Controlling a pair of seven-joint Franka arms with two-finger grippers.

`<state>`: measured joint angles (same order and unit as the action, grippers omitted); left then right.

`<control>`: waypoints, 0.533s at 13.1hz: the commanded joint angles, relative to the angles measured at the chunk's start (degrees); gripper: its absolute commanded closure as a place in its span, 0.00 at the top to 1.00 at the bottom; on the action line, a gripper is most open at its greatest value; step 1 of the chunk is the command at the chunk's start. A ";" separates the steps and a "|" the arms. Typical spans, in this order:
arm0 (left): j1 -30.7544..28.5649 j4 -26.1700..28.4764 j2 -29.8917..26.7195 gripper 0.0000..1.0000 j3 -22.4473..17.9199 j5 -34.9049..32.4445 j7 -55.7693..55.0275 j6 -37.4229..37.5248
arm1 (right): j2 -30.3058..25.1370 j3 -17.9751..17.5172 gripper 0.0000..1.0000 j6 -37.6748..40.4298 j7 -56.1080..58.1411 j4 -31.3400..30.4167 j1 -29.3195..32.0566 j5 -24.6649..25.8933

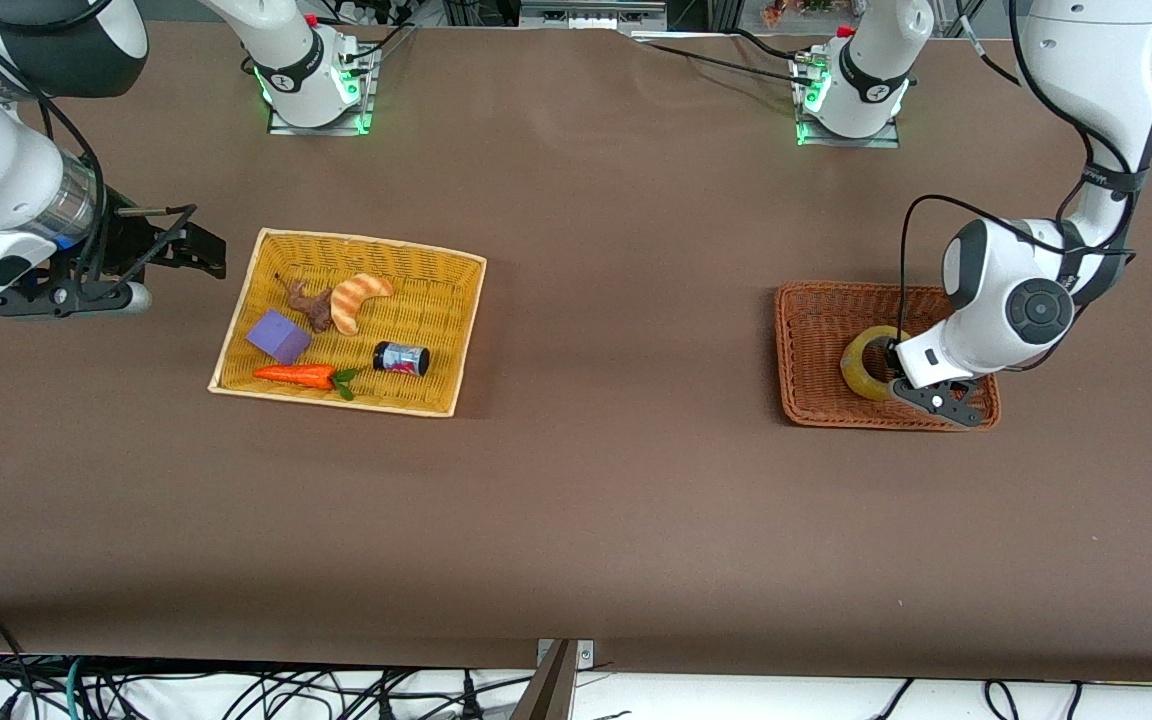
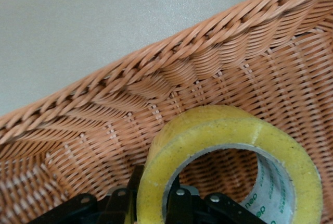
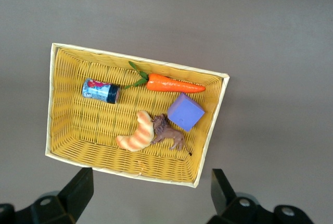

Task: Transfer tape with both arms
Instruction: 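Carry the tape into the basket with the left gripper while the right gripper retracts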

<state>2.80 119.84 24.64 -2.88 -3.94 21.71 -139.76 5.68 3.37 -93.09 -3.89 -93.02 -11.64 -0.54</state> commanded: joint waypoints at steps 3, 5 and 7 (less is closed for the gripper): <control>0.72 1.80 0.85 0.00 -0.81 1.39 0.96 -4.56 | -0.05 -0.11 1.00 0.37 0.64 0.73 -0.32 0.63; 0.72 0.49 0.50 0.08 -0.72 1.39 0.87 -3.60 | -0.05 -0.03 1.00 0.37 0.81 0.99 -0.32 0.63; 0.72 -4.32 0.15 0.77 -0.63 1.56 0.70 5.23 | -0.05 -0.03 1.00 0.37 0.81 1.08 -0.32 0.63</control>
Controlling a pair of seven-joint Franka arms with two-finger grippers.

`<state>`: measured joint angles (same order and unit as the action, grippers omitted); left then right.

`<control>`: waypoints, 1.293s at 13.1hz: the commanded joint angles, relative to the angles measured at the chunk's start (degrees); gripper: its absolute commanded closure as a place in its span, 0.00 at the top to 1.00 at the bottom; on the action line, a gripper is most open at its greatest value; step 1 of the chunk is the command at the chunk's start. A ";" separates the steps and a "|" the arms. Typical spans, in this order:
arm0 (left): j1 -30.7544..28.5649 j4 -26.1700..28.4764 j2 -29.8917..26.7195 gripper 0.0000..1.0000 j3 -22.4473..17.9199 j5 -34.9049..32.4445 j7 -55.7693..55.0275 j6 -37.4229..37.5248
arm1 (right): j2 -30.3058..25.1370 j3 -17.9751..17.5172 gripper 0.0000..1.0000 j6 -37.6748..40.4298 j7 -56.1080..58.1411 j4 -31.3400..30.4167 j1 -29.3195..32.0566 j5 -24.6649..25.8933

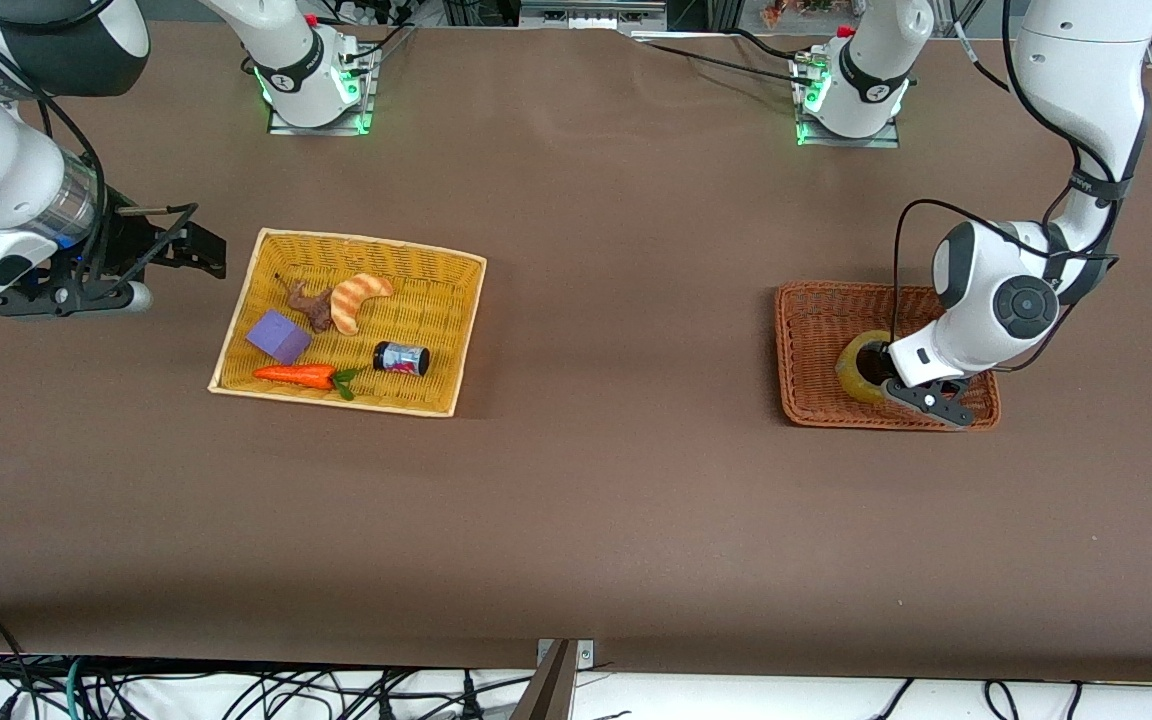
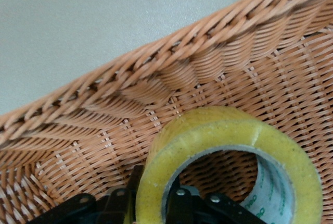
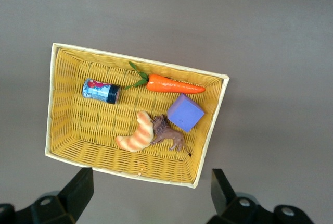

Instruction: Transfer tape with both arms

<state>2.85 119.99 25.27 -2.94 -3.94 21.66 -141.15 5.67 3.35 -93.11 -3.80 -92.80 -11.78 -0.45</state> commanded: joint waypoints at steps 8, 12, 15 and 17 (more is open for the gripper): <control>1.19 -29.42 -3.21 1.00 -0.05 7.45 -13.60 43.02 | -0.05 -0.01 1.00 0.30 0.73 0.87 -0.18 0.54; 1.72 -41.22 -6.98 1.00 0.75 6.84 -23.59 56.93 | -0.05 -0.01 1.00 0.30 0.82 0.87 -0.18 0.54; 0.93 -41.94 -12.86 1.00 -0.22 7.54 -23.33 60.28 | -0.05 -0.01 1.00 0.30 0.82 0.87 -0.18 0.54; 1.10 -41.42 -16.30 1.00 -1.53 7.54 -23.24 63.70 | -0.05 -0.01 1.00 0.30 0.82 0.87 -0.18 0.54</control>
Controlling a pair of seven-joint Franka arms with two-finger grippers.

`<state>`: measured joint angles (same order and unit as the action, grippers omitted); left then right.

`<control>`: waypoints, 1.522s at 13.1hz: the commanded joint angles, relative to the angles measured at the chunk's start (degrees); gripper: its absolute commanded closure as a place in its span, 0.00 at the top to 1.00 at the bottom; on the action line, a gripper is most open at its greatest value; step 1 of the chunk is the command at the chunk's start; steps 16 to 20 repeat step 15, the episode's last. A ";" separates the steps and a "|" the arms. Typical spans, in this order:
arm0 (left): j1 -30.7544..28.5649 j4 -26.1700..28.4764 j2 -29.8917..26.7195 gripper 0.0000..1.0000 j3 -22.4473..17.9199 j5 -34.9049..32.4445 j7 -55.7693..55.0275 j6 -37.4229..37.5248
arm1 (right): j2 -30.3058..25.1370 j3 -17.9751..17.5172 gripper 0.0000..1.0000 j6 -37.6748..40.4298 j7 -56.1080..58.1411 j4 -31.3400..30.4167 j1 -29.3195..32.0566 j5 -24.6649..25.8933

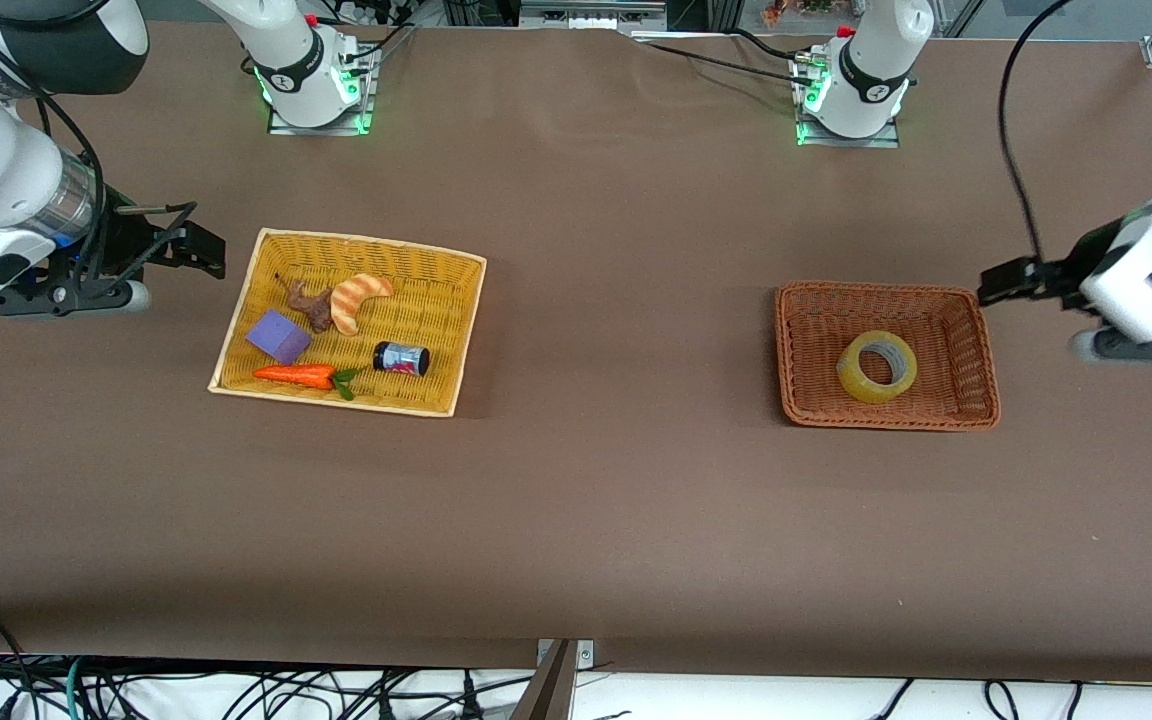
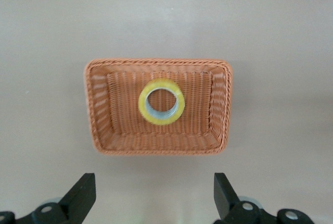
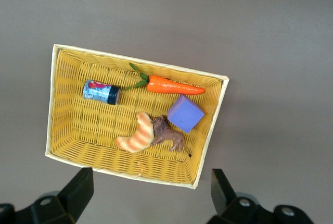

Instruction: Transfer tape with both arms

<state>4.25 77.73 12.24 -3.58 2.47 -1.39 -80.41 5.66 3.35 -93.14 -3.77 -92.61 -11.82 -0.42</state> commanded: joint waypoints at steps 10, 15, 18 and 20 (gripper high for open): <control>1.29 9.55 -5.91 1.00 -0.29 0.87 0.08 -2.83 | -0.04 -0.01 1.00 0.33 0.78 0.68 -0.13 0.51; 1.38 9.45 -5.64 1.00 1.11 1.22 0.08 -3.18 | -0.04 -0.01 1.00 0.33 0.69 0.68 -0.13 0.51; 1.38 9.45 -5.64 1.00 1.11 1.22 0.08 -3.18 | -0.04 -0.01 1.00 0.33 0.69 0.68 -0.13 0.51; 1.38 9.45 -5.64 1.00 1.11 1.22 0.08 -3.18 | -0.04 -0.01 1.00 0.33 0.69 0.68 -0.13 0.51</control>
